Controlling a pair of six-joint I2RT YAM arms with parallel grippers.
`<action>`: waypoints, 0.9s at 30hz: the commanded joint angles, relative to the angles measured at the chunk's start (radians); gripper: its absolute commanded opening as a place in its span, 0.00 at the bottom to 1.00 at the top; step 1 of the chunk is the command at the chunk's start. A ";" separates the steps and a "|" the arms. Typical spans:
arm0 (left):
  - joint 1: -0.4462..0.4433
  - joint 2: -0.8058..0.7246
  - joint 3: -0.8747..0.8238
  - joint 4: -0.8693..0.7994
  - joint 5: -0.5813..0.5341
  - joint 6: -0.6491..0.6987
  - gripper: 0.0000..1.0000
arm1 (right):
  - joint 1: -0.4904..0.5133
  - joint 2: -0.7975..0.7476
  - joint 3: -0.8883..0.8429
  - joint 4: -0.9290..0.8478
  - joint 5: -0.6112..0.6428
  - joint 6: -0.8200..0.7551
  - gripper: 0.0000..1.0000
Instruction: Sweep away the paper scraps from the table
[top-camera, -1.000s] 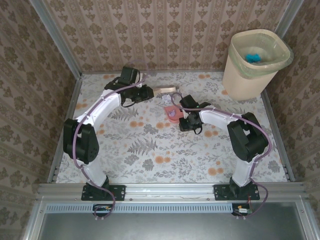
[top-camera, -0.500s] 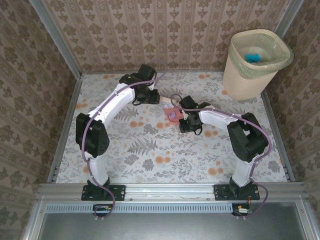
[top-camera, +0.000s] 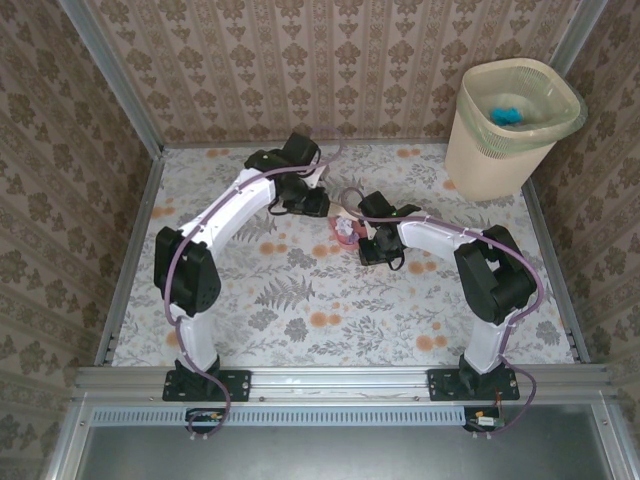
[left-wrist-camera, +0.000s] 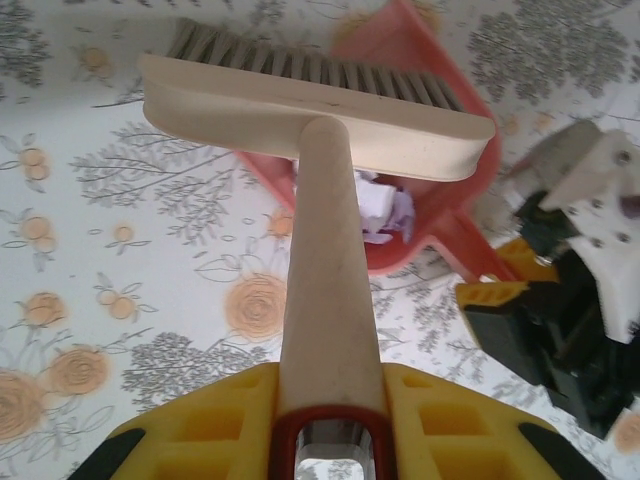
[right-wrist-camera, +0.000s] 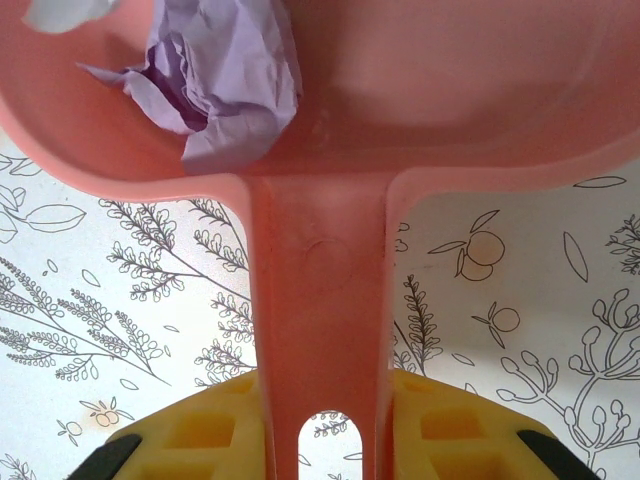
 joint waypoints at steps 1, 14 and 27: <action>-0.002 -0.005 0.030 0.015 0.083 0.030 0.00 | -0.006 -0.008 -0.006 -0.010 0.019 0.003 0.00; 0.018 -0.082 -0.062 0.167 0.100 -0.047 0.00 | -0.009 -0.075 -0.054 0.060 0.028 0.006 0.00; 0.212 -0.335 -0.404 0.533 0.111 -0.262 0.00 | -0.008 -0.137 -0.111 0.149 0.037 0.003 0.00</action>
